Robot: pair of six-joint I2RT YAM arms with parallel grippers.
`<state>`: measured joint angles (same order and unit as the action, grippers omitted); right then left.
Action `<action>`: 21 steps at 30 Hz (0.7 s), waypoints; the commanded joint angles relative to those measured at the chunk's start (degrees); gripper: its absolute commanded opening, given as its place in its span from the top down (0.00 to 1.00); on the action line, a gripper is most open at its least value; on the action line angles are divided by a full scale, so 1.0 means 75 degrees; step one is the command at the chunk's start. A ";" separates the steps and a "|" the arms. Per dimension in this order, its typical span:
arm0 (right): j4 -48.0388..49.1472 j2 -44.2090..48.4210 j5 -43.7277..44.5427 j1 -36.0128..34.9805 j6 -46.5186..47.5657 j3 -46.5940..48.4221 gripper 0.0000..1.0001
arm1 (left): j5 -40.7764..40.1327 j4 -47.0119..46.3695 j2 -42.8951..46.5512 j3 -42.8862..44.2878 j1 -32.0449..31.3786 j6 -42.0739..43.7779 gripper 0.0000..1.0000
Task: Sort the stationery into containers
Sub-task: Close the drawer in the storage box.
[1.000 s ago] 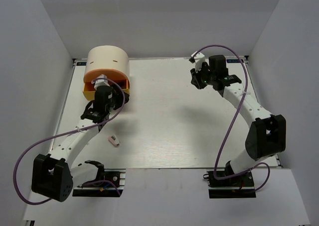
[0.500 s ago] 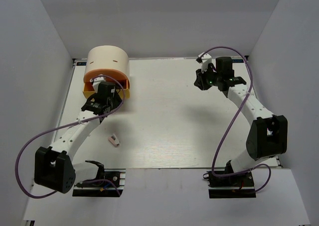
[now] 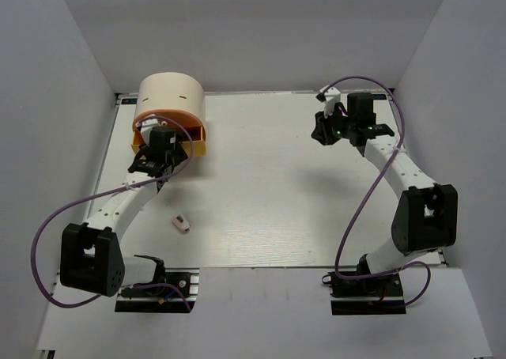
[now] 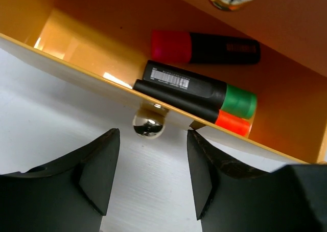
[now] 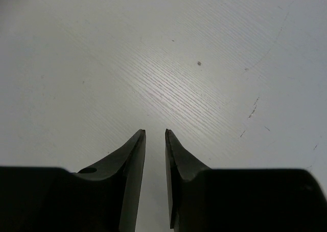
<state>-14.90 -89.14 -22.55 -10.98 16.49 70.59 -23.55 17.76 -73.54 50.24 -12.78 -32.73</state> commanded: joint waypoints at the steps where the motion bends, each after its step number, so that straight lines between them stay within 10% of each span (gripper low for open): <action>1: 0.0158 0.0331 -0.0135 0.0058 -0.0031 -0.0095 0.72 | -0.0094 -0.0633 0.0056 -0.0089 0.0168 0.0110 0.35; 21: -0.0182 0.0296 -0.0029 0.0117 0.0320 -0.0095 0.70 | 0.0269 -0.2485 -0.0600 -0.0546 0.0648 -0.0663 0.32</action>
<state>-15.77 -88.90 -22.65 -10.46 17.65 70.32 -22.41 3.27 -77.32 46.28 -8.69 -35.97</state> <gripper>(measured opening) 0.295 0.677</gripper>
